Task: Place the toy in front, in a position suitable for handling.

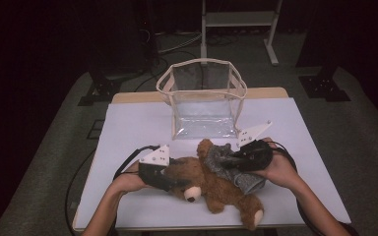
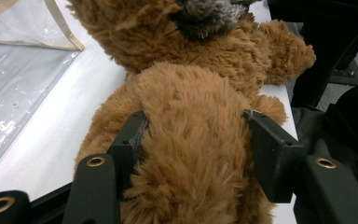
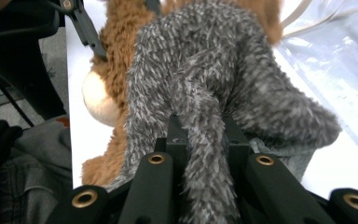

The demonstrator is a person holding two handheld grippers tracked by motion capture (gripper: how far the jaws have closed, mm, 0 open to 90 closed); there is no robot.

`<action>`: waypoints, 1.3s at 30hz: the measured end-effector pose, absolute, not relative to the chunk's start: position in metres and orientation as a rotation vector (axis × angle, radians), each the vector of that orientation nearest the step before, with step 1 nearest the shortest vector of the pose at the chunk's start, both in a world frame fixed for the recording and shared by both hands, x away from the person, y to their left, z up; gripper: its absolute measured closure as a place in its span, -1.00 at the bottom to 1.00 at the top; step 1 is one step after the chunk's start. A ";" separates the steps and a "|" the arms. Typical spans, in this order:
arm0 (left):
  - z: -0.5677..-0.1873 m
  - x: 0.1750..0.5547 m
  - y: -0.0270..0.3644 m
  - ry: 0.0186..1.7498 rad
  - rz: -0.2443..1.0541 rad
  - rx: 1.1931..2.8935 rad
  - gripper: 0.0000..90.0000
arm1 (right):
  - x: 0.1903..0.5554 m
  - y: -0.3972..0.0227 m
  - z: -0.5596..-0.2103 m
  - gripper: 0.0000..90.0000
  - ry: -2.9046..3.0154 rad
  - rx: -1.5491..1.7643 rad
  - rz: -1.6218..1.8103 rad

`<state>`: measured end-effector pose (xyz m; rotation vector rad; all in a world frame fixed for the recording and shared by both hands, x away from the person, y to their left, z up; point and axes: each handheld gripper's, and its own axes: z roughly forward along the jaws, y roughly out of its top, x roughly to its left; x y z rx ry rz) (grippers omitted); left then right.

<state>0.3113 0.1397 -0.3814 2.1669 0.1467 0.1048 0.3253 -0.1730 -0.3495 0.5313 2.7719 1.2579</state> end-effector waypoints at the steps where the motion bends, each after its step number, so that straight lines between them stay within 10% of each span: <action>1: -0.381 0.311 0.140 0.147 0.109 2.169 -0.02 | 0.325 -0.178 -0.348 0.71 2.765 0.542 1.274; 19: -0.381 0.312 0.138 0.140 0.113 2.171 -0.05 | 0.304 -0.284 -0.361 0.71 2.611 0.854 1.426; 39: -0.379 0.308 0.137 0.100 0.149 2.191 -0.07 | 0.359 -0.151 -0.319 0.71 2.914 0.444 1.258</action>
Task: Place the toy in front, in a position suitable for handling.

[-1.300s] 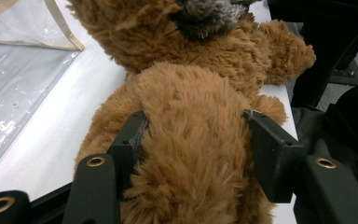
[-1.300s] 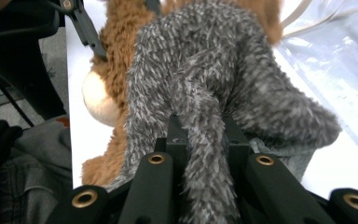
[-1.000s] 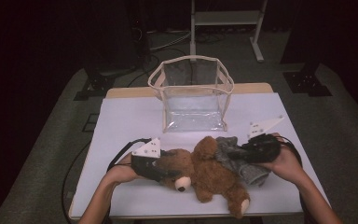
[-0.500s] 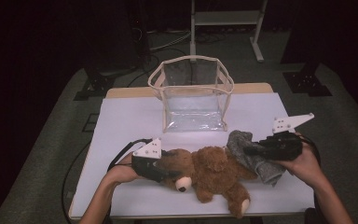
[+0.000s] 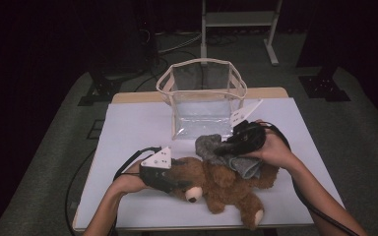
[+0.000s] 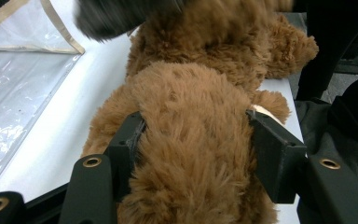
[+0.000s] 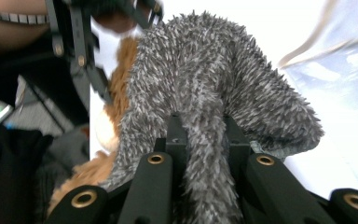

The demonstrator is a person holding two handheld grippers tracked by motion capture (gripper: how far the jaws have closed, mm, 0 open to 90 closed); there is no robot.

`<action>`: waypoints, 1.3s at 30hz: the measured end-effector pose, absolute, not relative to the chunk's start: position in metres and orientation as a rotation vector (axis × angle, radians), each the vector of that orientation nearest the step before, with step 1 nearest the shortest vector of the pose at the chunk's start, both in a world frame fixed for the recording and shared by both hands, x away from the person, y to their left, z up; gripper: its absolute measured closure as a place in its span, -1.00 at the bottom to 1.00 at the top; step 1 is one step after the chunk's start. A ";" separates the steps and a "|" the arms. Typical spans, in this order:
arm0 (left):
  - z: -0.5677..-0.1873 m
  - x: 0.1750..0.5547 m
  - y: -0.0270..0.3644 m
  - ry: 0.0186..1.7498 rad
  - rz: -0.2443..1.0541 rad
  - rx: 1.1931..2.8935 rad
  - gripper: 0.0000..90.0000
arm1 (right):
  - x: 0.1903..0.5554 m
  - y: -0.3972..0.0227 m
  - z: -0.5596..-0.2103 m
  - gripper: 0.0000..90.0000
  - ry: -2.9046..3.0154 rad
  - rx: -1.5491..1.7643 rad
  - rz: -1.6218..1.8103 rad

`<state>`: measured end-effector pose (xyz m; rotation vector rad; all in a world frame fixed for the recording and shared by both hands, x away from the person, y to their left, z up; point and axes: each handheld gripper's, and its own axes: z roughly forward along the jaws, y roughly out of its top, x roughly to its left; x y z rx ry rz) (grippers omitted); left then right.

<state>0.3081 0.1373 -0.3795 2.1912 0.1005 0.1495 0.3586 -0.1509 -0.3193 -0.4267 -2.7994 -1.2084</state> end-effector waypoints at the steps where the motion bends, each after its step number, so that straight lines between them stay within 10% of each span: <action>1: -0.380 0.308 0.138 0.101 0.151 2.191 -0.07 | 0.357 -0.148 -0.326 0.71 -2.813 -0.412 -1.159; 10: -0.374 0.308 0.148 0.154 0.189 2.198 -0.40 | 0.339 -0.165 -0.355 0.73 -2.769 -0.462 -1.206; 19: -0.388 0.313 0.152 0.193 0.130 2.143 -0.05 | 0.335 -0.160 -0.348 0.73 -2.802 -0.430 -1.206; 31: -0.390 0.311 0.151 0.154 0.141 2.132 -0.03 | 0.346 -0.091 -0.334 0.73 -2.805 -0.272 -1.164; 39: -0.391 0.311 0.153 0.159 0.123 2.124 -0.04 | 0.343 -0.115 -0.336 0.72 -2.824 -0.292 -1.132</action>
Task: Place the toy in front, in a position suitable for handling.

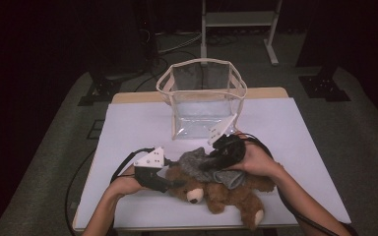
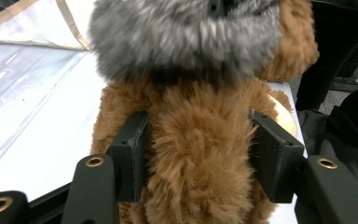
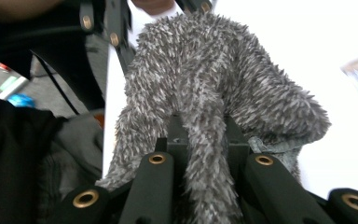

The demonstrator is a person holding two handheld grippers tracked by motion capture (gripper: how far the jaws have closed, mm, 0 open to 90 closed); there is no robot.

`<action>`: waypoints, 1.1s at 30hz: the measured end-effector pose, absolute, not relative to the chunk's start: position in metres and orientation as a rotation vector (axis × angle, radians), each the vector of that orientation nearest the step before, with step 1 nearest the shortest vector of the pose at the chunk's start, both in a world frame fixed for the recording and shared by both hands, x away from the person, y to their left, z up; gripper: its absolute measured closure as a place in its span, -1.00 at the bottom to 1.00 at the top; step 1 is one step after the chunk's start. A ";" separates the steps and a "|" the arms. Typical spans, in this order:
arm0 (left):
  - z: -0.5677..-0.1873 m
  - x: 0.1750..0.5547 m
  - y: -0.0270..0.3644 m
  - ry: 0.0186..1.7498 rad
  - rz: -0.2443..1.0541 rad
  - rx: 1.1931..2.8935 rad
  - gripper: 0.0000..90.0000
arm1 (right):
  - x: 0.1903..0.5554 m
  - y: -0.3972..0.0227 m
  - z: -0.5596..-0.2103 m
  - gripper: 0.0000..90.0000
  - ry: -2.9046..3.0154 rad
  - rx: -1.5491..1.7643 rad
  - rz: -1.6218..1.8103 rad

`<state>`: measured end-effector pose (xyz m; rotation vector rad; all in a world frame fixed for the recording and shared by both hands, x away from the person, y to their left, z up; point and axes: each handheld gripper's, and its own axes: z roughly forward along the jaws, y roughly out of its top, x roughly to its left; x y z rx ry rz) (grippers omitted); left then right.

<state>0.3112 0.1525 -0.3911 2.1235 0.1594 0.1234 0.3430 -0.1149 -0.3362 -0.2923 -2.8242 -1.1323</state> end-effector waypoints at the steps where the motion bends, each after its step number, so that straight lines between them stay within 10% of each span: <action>1: -0.391 0.311 0.153 0.160 0.123 2.124 -0.04 | 0.343 -0.124 -0.335 0.72 -2.822 -0.320 -1.154; 13: -0.384 0.314 0.145 0.198 0.107 2.122 -0.36 | 0.330 -0.176 -0.355 0.73 -2.787 -0.527 -1.244; 18: -0.388 0.311 0.142 0.169 0.106 2.127 -0.15 | 0.322 -0.171 -0.350 0.73 -2.827 -0.466 -1.225; 33: -0.394 0.310 0.145 0.172 0.100 2.118 -0.04 | 0.331 -0.081 -0.333 0.72 -2.849 -0.179 -1.152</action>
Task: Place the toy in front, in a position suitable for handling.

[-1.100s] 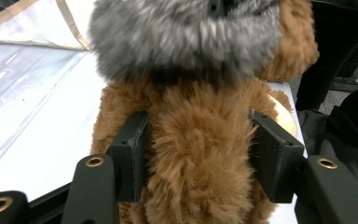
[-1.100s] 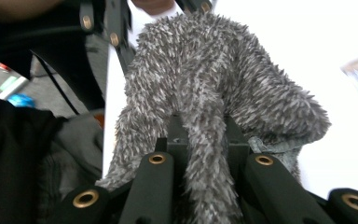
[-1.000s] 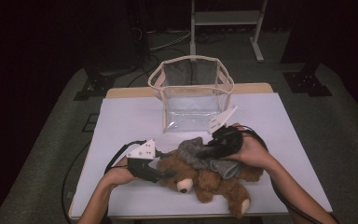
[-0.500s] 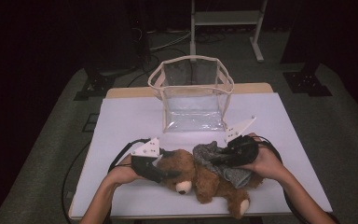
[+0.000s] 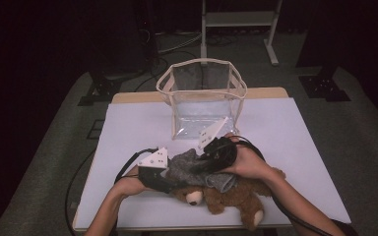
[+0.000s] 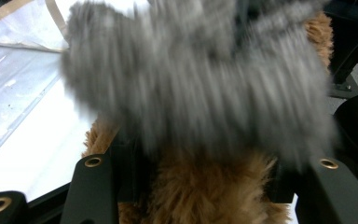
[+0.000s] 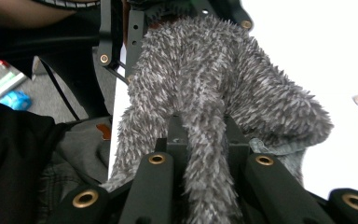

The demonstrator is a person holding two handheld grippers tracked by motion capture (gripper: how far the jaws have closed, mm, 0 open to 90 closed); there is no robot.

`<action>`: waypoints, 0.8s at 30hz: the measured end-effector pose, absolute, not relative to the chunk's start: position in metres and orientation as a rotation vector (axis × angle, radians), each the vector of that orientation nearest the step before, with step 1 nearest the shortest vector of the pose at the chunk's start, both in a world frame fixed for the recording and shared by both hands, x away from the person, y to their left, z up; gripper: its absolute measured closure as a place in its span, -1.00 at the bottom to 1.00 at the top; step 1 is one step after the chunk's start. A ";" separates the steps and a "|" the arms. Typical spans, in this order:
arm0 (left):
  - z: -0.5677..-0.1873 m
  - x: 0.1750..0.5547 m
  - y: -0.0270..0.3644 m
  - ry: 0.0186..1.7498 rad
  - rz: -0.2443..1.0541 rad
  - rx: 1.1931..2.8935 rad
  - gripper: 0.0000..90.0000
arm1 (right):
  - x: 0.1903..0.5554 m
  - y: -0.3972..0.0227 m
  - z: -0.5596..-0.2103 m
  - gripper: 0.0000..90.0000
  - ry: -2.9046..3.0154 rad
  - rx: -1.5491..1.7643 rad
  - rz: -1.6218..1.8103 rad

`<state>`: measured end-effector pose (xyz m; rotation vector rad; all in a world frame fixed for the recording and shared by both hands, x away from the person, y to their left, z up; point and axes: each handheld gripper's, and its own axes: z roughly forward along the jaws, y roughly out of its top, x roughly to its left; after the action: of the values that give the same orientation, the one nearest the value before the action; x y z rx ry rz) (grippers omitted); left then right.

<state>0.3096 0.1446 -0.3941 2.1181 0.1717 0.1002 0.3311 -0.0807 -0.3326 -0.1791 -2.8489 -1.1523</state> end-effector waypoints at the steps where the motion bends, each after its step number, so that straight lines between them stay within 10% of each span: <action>1: -0.395 0.309 0.145 0.174 0.099 2.112 -0.04 | 0.331 -0.080 -0.334 0.72 -2.851 -0.178 -1.154; 14: -0.394 0.311 0.145 0.180 0.102 2.112 -0.06 | 0.328 -0.174 -0.341 0.72 -2.832 -0.482 -1.246; 24: -0.392 0.309 0.145 0.157 0.113 2.126 -0.08 | 0.290 -0.172 -0.347 0.72 -2.790 -0.352 -1.304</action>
<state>0.3091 0.1449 -0.3923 2.1262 0.1574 0.1130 0.2904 -0.1716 -0.3465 -0.3516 -2.7897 -1.3038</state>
